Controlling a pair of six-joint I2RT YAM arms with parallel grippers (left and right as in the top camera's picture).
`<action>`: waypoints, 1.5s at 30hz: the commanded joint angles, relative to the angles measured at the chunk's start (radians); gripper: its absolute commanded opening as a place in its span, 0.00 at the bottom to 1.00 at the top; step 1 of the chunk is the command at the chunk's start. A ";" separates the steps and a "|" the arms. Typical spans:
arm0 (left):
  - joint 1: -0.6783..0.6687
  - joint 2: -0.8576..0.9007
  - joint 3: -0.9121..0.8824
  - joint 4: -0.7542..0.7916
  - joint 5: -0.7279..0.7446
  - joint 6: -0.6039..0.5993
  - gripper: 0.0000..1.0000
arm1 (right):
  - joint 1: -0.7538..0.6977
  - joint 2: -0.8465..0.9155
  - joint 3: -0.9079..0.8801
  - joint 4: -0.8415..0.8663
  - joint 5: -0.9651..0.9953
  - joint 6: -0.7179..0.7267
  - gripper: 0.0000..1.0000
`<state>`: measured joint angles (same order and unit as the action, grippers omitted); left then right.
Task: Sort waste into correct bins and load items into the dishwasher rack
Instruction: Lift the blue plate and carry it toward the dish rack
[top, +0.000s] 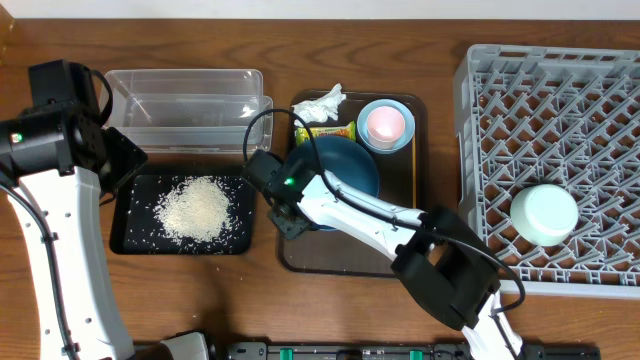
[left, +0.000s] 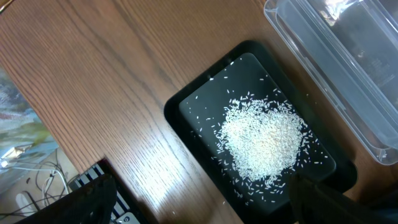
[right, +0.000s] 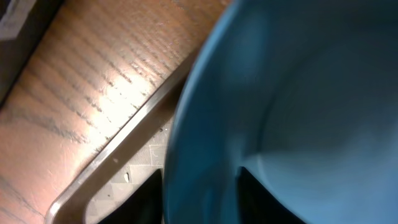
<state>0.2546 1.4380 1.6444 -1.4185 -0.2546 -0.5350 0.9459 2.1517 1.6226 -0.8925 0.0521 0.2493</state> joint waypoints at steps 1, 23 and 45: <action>0.004 -0.007 0.003 -0.006 -0.016 -0.002 0.90 | 0.006 0.001 0.026 -0.006 0.016 0.028 0.22; 0.004 -0.007 0.003 -0.006 -0.016 -0.002 0.90 | -0.205 -0.071 0.726 -0.562 -0.214 0.036 0.01; 0.004 -0.007 0.003 -0.006 -0.016 -0.001 0.90 | -1.499 -0.249 0.549 -0.644 -1.120 -0.616 0.01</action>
<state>0.2546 1.4380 1.6444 -1.4185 -0.2543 -0.5350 -0.4637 1.9068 2.2391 -1.5497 -0.8013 -0.1829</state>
